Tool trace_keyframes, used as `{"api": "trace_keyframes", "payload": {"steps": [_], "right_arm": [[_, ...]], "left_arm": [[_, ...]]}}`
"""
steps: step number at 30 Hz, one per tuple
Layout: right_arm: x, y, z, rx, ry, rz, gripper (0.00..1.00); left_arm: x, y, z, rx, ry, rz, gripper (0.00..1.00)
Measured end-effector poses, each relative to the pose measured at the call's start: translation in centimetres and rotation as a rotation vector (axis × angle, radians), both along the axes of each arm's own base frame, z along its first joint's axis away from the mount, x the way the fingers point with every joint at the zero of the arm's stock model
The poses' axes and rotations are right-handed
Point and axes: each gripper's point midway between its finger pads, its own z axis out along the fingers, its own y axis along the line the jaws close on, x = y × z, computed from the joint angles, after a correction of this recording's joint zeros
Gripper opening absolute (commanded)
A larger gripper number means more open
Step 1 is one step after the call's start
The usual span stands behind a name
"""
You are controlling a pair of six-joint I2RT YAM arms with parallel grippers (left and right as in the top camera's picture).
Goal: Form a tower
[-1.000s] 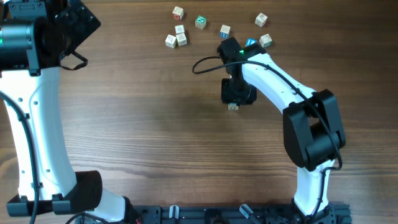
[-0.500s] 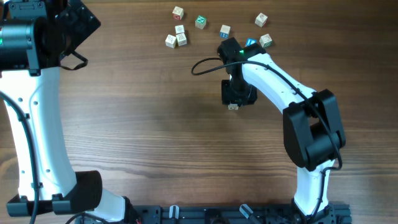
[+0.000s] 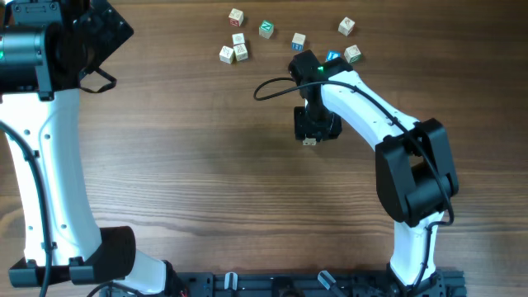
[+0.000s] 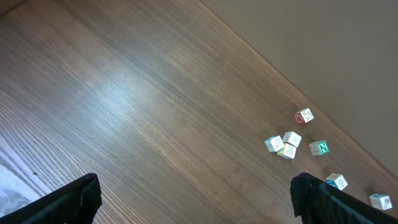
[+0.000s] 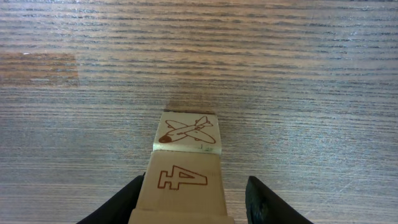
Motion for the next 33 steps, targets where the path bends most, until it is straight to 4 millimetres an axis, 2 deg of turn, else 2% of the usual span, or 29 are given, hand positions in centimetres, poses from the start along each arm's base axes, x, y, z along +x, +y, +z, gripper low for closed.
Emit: {"api": "trace_keyframes", "payload": {"steps": [24, 33], "right_arm": [[-0.26, -0.13, 0.02, -0.004, 0.011, 0.019, 0.52], [0.28, 0.16, -0.01, 0.009, -0.011, 0.036, 0.56]], "left_arm": [[0.0, 0.0, 0.0, 0.0, 0.0, 0.0, 1.0], [0.01, 0.0, 0.01, 0.0, 0.0, 0.0, 1.0]]}}
